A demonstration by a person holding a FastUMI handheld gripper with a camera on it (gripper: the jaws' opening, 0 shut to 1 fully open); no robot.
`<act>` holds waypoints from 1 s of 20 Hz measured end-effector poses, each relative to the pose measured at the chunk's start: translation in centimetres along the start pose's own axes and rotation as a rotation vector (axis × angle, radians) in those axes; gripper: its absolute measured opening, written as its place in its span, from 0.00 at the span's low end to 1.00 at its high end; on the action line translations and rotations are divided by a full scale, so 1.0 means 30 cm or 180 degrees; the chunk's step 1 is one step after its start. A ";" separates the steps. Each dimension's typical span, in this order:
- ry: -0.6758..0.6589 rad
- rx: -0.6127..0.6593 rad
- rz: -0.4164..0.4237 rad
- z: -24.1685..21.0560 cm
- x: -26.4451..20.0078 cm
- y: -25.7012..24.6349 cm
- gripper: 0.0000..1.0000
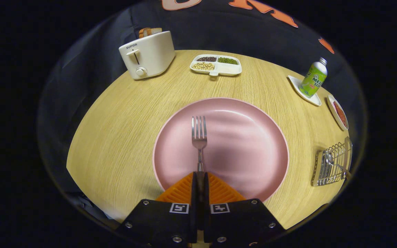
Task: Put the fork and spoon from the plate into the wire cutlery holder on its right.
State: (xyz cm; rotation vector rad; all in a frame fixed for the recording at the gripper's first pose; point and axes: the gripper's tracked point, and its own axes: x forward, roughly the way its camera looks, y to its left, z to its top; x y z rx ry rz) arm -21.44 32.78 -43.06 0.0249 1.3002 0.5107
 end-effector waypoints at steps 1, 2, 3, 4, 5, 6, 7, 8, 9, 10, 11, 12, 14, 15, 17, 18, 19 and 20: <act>-0.0029 0.0039 -0.0007 0.006 -0.006 -0.008 0.08; -0.0066 0.0053 -0.0014 0.013 -0.017 -0.020 0.06; -0.0116 0.0074 -0.0015 0.021 -0.029 -0.031 0.06; -0.0159 0.0108 0.0002 0.031 -0.043 -0.041 0.05; -0.0198 0.0167 0.0024 0.039 -0.055 -0.049 0.05; -0.0255 0.0231 0.0036 0.052 -0.073 -0.061 0.05; -0.0330 0.0281 0.0022 0.065 -0.091 -0.081 0.05; -0.0409 0.0304 0.0014 0.081 -0.113 -0.102 0.05; -0.0489 0.0320 -0.0009 0.093 -0.137 -0.125 0.05; -0.0554 0.0342 -0.0026 0.104 -0.164 -0.149 0.05; -0.0616 0.0377 -0.0054 0.116 -0.188 -0.176 0.05; -0.0689 0.0415 -0.0082 0.129 -0.221 -0.206 0.05; -0.0867 0.0453 -0.0138 0.164 -0.288 -0.263 0.05; -0.0947 0.0464 -0.0176 0.174 -0.320 -0.296 0.05; -0.1099 0.0511 -0.0266 0.200 -0.393 -0.373 0.05; -0.1151 0.0541 -0.0306 0.205 -0.428 -0.411 0.05; -0.1203 0.0581 -0.0345 0.210 -0.460 -0.448 0.05; -0.1230 0.0617 -0.0384 0.208 -0.490 -0.486 0.05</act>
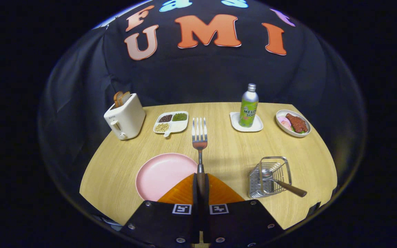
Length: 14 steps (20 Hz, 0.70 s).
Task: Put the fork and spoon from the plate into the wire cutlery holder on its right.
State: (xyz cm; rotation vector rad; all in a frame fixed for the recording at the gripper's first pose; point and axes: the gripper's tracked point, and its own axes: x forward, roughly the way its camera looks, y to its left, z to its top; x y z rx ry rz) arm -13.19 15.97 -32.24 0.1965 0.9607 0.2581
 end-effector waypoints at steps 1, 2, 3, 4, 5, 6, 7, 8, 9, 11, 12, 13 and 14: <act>-0.0037 0.0036 -0.0048 0.015 -0.018 -0.036 0.05; -0.0055 0.0062 -0.0087 0.030 -0.037 -0.071 0.05; -0.0063 0.0083 -0.0132 0.040 -0.052 -0.111 0.05; -0.0053 0.0094 -0.0172 0.047 -0.067 -0.147 0.05; -0.0034 0.0062 -0.0224 0.050 -0.082 -0.183 0.05; -0.0004 0.0010 -0.0270 0.052 -0.097 -0.221 0.05; -0.0006 -0.0048 -0.0319 0.059 -0.109 -0.251 0.05; 0.0055 -0.0099 -0.0351 0.057 -0.121 -0.280 0.05; 0.0077 -0.0114 -0.0369 0.062 -0.124 -0.296 0.05; 0.0249 -0.0146 -0.0379 0.041 -0.126 -0.331 0.05; 0.0338 -0.0151 -0.0387 0.024 -0.127 -0.346 0.05; 0.0412 -0.0150 -0.0403 0.012 -0.125 -0.360 0.05; 0.0536 -0.0173 -0.0414 -0.013 -0.126 -0.377 0.05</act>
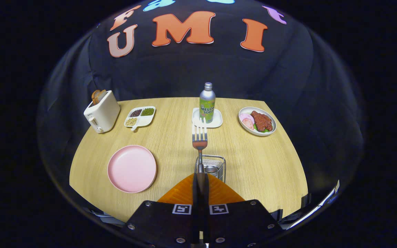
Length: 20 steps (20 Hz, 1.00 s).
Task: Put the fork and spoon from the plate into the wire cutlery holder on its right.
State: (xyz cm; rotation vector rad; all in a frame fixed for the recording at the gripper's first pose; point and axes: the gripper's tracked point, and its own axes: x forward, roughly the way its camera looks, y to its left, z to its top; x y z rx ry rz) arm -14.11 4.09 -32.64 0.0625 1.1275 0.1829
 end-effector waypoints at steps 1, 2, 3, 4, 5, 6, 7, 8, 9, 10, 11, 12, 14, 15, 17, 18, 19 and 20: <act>0.0103 -0.0030 -0.0005 -0.023 0.014 -0.007 0.05; 0.0209 -0.0066 -0.0008 -0.045 0.019 -0.016 0.05; 0.0296 -0.0098 -0.0008 -0.063 0.027 -0.022 0.05; 0.0388 -0.0127 -0.0020 -0.079 0.032 -0.029 0.05; 0.0487 -0.0146 -0.0017 -0.097 0.036 -0.032 0.05; 0.0546 -0.0148 0.0000 -0.106 0.036 -0.032 0.05; 0.0614 -0.0162 -0.0007 -0.115 0.040 -0.036 0.05; 0.0670 -0.0192 -0.0005 -0.123 0.042 -0.040 0.05; 0.0702 -0.0217 -0.0021 -0.123 0.042 -0.046 0.06; 0.0720 -0.0252 -0.0027 -0.123 0.042 -0.051 0.06; 0.0739 -0.0269 -0.0015 -0.124 0.043 -0.050 0.07; 0.0741 -0.0276 0.0001 -0.121 0.046 -0.049 0.07; 0.0765 -0.0270 0.0031 -0.127 0.054 -0.043 0.08; 0.0737 -0.0266 0.0018 -0.116 0.053 -0.046 0.09; 0.0654 -0.0262 0.0051 -0.092 0.059 -0.039 0.09; 0.0585 -0.0247 0.0063 -0.073 0.057 -0.040 0.09; 0.0474 -0.0220 0.0066 -0.062 0.044 -0.045 0.09; 0.0337 -0.0180 0.0095 -0.024 0.038 -0.040 0.09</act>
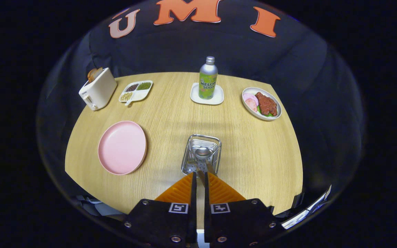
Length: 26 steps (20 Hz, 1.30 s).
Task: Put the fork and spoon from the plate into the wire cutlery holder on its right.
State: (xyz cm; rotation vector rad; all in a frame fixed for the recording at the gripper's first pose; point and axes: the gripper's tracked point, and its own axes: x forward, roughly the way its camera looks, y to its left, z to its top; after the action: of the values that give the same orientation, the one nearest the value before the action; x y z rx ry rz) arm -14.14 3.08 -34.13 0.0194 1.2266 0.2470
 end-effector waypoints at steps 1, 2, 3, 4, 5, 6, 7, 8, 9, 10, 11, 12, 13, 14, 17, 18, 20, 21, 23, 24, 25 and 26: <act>-0.0165 0.0055 0.0024 0.040 -0.016 0.007 0.09; -0.0359 0.0100 0.0044 0.093 -0.035 0.007 0.09; -0.0572 0.0131 0.0039 0.147 -0.061 0.000 0.10; -0.0795 0.0113 0.0024 0.205 -0.088 -0.008 0.10; -0.1018 0.0086 -0.0026 0.254 -0.123 -0.021 0.11; -0.1231 0.0059 -0.0088 0.327 -0.149 -0.035 0.12; -0.1427 0.0058 -0.0135 0.374 -0.190 -0.046 0.14; -0.1602 0.0078 -0.0157 0.417 -0.230 -0.052 0.17; -0.1787 0.0098 -0.0164 0.460 -0.278 -0.048 0.19; -0.1985 0.0097 -0.0174 0.505 -0.327 -0.052 0.24; -0.2191 0.0080 -0.0192 0.533 -0.385 -0.057 0.27; -0.2383 0.0055 -0.0248 0.576 -0.434 -0.070 0.38; -0.2555 0.0039 -0.0302 0.612 -0.479 -0.079 0.41; -0.2715 0.0045 -0.0331 0.644 -0.526 -0.084 0.47; -0.3067 0.0130 -0.0393 0.714 -0.646 -0.104 0.62; -0.3175 0.0152 -0.0431 0.734 -0.683 -0.118 0.69; -0.3325 0.0153 -0.0499 0.761 -0.726 -0.129 0.78; -0.3381 0.0150 -0.0511 0.770 -0.747 -0.129 0.80; -0.3477 0.0167 -0.0514 0.787 -0.775 -0.127 0.85; -0.3513 0.0176 -0.0512 0.794 -0.785 -0.122 0.89; -0.3534 0.0184 -0.0514 0.805 -0.781 -0.121 0.90; -0.3554 0.0192 -0.0517 0.802 -0.789 -0.119 0.91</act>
State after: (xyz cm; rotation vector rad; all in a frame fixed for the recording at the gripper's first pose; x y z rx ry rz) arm 1.51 -2.24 -4.48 0.0957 0.1202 0.0282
